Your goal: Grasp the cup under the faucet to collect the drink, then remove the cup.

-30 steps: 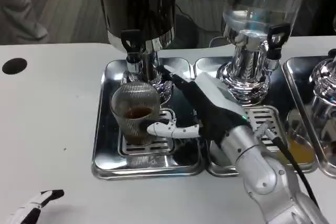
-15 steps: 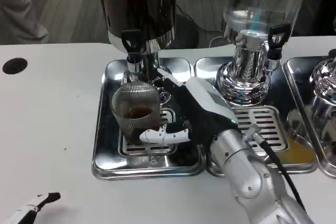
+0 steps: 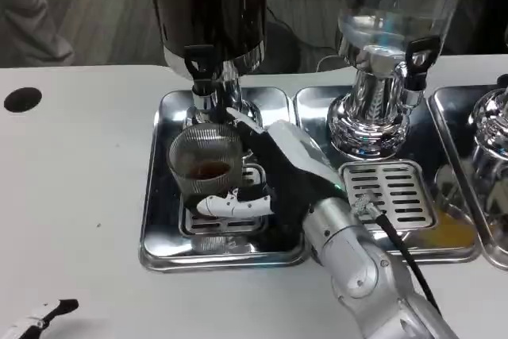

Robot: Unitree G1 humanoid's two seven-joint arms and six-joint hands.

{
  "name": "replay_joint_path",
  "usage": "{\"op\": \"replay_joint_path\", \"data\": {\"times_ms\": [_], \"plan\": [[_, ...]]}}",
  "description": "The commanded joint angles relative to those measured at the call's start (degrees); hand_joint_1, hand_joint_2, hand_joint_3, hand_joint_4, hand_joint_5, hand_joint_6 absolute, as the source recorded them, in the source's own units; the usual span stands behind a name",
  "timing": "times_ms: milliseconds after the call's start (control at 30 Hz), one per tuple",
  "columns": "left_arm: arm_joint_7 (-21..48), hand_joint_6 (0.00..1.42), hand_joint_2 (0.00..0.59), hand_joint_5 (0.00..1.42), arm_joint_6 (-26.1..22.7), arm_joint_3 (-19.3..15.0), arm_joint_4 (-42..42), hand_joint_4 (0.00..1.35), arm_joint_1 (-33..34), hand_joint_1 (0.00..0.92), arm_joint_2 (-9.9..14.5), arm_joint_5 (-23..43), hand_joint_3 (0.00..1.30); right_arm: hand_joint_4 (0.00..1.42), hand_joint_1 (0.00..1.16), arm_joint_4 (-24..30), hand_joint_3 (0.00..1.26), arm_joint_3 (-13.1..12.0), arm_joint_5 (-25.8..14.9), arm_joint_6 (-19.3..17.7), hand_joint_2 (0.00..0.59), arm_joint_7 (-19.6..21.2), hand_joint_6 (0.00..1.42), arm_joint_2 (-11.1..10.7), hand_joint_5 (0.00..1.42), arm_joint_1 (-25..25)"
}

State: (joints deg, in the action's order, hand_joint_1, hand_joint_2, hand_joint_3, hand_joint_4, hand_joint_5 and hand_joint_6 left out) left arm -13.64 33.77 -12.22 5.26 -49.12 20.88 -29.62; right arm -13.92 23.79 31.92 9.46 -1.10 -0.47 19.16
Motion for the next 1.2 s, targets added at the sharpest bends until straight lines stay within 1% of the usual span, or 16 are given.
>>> {"op": "replay_joint_path", "data": {"times_ms": [33, 433, 700, 900, 1033, 1133, 1200], "plan": [[0.9, 0.52, 0.074, 0.22, 0.6, 0.0, -0.8, 0.20, -0.7, 0.003, 0.4, 0.2, 0.27, 0.18, 0.75, -2.4, 0.10, -0.7, -1.8, -2.3, 0.095, 1.4, 0.09, 0.6, 0.21, 1.3], [1.6, 0.52, 0.079, 0.23, 0.0, -0.8, -1.0, 0.22, -1.1, 0.005, 0.4, 0.7, 0.29, 0.18, 0.76, -7.2, 0.10, -1.9, -6.3, -6.2, 0.093, 1.9, 0.10, 1.3, 0.22, 2.6], [1.7, 0.52, 0.080, 0.23, 0.5, -1.4, -1.2, 0.22, -1.9, 0.006, 0.4, 1.0, 0.29, 0.16, 0.76, -8.3, 0.09, -3.0, -8.3, -8.7, 0.090, 1.9, 0.10, 0.9, 0.21, 3.2], [1.7, 0.52, 0.080, 0.23, 0.4, -1.4, -0.9, 0.22, -2.2, 0.006, 0.2, 0.9, 0.29, 0.16, 0.76, -8.2, 0.09, -3.6, -9.3, -9.5, 0.090, 1.7, 0.10, 0.5, 0.20, 3.1], [2.0, 0.52, 0.080, 0.23, 0.1, -1.3, -0.7, 0.22, -2.0, 0.006, 0.2, 1.1, 0.30, 0.17, 0.76, -8.8, 0.10, -3.7, -10.6, -10.6, 0.090, 0.7, 0.10, 0.2, 0.21, 3.1], [2.0, 0.53, 0.080, 0.23, -0.2, -1.3, -0.6, 0.23, -1.9, 0.006, 0.1, 0.9, 0.30, 0.17, 0.76, -9.7, 0.11, -3.7, -11.3, -11.4, 0.090, 0.1, 0.13, 0.2, 0.22, 3.2], [2.1, 0.53, 0.081, 0.23, -0.3, -1.3, -0.5, 0.23, -1.8, 0.006, 0.1, 0.8, 0.30, 0.19, 0.76, -10.1, 0.13, -3.7, -11.5, -11.9, 0.090, 0.2, 0.16, 0.3, 0.25, 3.3]]}}
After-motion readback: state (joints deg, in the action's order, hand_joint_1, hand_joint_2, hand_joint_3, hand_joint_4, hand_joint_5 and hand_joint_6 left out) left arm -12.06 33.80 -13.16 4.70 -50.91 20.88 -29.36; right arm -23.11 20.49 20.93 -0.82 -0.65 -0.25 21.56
